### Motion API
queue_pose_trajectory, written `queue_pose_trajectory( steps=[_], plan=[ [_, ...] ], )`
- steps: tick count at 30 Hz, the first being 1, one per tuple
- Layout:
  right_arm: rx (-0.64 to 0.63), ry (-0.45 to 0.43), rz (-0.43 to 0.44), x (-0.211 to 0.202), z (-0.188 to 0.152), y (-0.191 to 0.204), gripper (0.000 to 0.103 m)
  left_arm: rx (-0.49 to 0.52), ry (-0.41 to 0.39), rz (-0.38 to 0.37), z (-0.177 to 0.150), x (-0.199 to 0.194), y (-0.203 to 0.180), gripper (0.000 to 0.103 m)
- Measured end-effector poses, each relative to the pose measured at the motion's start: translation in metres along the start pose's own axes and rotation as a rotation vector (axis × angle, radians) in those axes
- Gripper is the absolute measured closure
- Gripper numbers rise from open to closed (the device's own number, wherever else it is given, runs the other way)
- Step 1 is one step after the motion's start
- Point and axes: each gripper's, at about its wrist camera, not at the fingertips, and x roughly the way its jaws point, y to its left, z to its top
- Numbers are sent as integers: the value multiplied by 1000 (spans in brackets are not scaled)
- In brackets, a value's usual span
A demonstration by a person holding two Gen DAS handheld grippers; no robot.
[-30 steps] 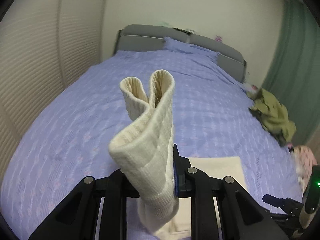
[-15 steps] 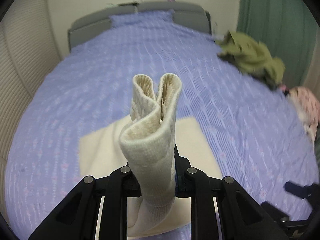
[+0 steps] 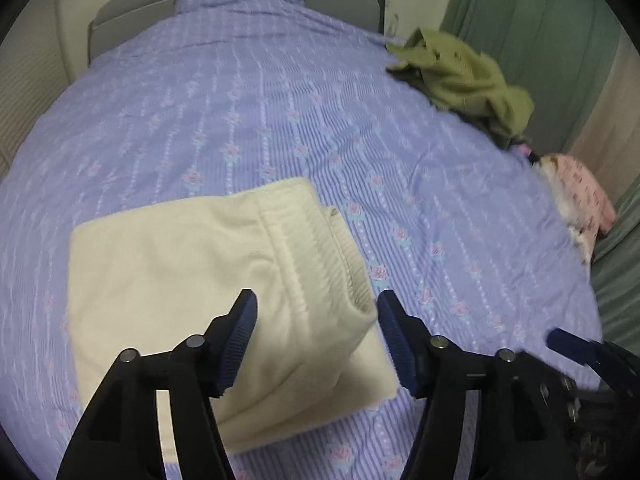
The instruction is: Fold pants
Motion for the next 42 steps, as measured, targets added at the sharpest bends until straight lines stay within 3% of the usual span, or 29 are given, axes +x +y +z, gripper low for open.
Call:
queue_pose_trajectory(
  steps=[6,10,13,16,19,20,23,28,33,34,38,42],
  plan=[
    [-65,-33,166,10,24,32,30,-29,-102,190,-17,-47,54,29],
    [-145,-71,258,25,44,67,30,-65,-98,249,-23,-55,85,28],
    [-176,-28,274,57,55,84,33,-79,-70,280,-26,-47,101,28],
    [-165,35,278,91,61,91,46,-79,-40,273,-29,-40,104,28],
    [-122,109,277,118,64,88,53,-94,-30,249,-32,-37,105,28],
    [-108,127,276,122,63,87,71,-99,-26,242,-32,-37,105,28],
    [-95,103,305,110,60,89,87,-97,-23,224,-34,-37,104,28],
    [-148,50,359,78,48,99,88,-116,-15,202,-34,-39,107,28],
    [-122,148,366,109,52,99,89,-121,-14,208,-32,-40,107,28],
    [-115,118,361,105,54,96,96,-117,-15,212,-32,-41,106,28],
    [-53,-29,353,69,53,75,98,-100,-19,223,-34,-44,105,28],
    [-21,96,238,109,38,62,98,-98,2,234,-36,-41,106,28]
  ],
)
